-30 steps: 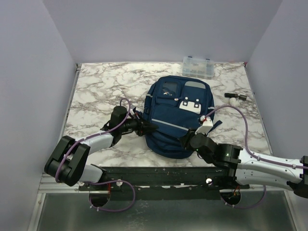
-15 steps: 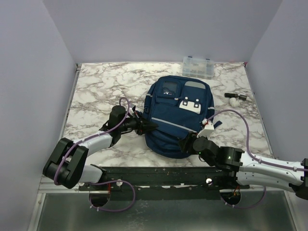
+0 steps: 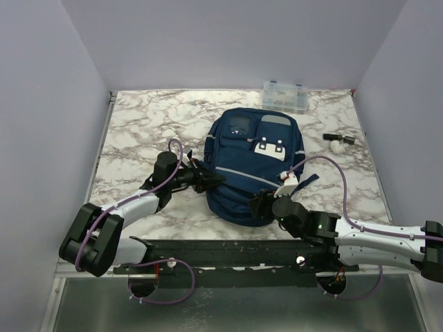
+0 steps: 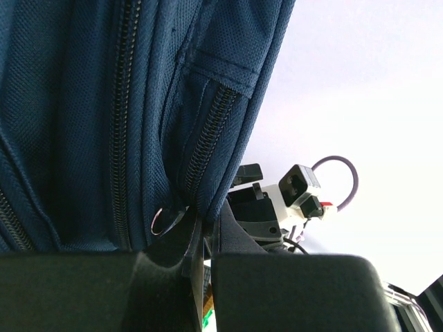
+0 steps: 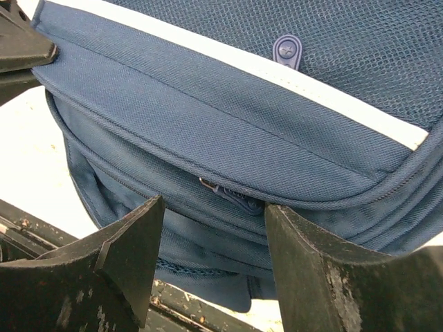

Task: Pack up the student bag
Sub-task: Zip the student bag at the center of the board.

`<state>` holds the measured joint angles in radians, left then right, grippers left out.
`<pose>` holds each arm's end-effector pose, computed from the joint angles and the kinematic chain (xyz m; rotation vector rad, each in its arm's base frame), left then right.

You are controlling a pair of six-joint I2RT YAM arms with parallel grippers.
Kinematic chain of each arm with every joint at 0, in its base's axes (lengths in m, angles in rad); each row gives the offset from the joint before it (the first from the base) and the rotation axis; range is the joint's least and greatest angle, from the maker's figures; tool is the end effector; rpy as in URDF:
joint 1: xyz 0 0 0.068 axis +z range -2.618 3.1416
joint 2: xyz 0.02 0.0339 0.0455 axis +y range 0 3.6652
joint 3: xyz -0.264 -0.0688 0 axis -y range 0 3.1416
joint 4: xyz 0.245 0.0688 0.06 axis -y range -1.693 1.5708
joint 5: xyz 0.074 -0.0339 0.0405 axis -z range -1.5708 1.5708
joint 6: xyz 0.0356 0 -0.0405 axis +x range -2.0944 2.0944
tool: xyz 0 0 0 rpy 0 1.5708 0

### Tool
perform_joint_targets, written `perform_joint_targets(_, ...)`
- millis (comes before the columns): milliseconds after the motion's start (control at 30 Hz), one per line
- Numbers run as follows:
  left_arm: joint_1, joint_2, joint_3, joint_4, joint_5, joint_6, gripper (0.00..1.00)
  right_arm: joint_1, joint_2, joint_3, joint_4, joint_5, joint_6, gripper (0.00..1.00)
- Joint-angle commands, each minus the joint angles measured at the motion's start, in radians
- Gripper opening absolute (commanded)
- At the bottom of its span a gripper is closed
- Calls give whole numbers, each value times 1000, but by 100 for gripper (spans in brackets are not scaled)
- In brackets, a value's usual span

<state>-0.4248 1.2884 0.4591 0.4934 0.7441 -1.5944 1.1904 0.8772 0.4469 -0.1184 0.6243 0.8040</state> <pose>0.2185 -0.1253 0.1939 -0.7489 2.3021 -1.8870 0.0886 0.1656 0.2152 -0.0292 2.0600 0.5998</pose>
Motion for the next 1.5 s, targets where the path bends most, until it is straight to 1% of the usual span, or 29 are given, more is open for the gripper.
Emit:
perform_joint_targets(0,-3,-51,-4,109,66,-24,0,-3,-7,-36,242,30,-89,64)
perform_joint_targets(100,-5,-48,-6,111,69,-23,0,-3,-8,-65,327,22,-90,63)
perform_joint_targets(167,-6,-46,-5,114,69,-24,0,-2,-2,-79,363,56,-85,57)
perform_joint_targets(267,-6,-47,-4,117,70,-25,0,-2,39,-62,359,126,-104,52)
perform_joint_targets(367,-6,-43,-2,120,76,-25,0,-2,91,-9,286,188,-126,43)
perform_joint_targets(500,-6,-41,-2,125,81,-27,0,-2,126,24,252,230,-161,42)
perform_joint_targets(567,-6,-40,-4,129,77,-28,0,-3,128,30,240,240,-167,38)
perform_joint_targets(600,-7,-42,-7,130,69,-30,0,-3,127,36,222,245,-167,34)
perform_joint_targets(633,-4,-48,-14,132,56,-30,0,-2,126,44,201,247,-167,28)
perform_joint_targets(667,2,-53,-18,132,41,-28,0,-2,126,60,161,247,-156,20)
perform_joint_targets(700,13,-55,-20,132,34,-22,0,-3,126,75,124,247,-134,15)
perform_joint_targets(733,35,-54,-20,132,35,-21,0,-2,129,85,52,245,-107,10)
perform_joint_targets(800,84,-52,-8,133,45,-3,0,-2,130,90,-22,243,-61,1)
perform_joint_targets(933,167,-8,33,125,98,35,0,-3,124,56,-59,257,-20,1)
perform_joint_targets(1000,200,22,61,106,137,76,0,-4,126,58,-126,286,47,1)
perform_joint_targets(1100,253,57,103,-28,171,188,0,-5,125,78,-279,322,181,1)
perform_joint_targets(1167,284,69,139,-134,178,290,0,-12,117,74,-318,318,205,1)
perform_joint_targets(1233,312,75,184,-260,175,399,0,-40,119,75,-312,282,183,1)
perform_joint_targets(1300,333,89,237,-387,180,497,0,-97,139,88,-317,232,178,1)
perform_joint_targets(1367,342,110,285,-470,185,573,0,-198,175,109,-331,177,169,1)
perform_joint_targets(1400,341,123,308,-491,187,610,0,-241,189,115,-318,144,142,1)
perform_joint_targets(1433,342,138,332,-556,190,656,0,-285,205,115,-273,113,91,0)
perform_joint_targets(1467,342,154,345,-585,195,684,0,-326,223,115,-221,60,23,1)
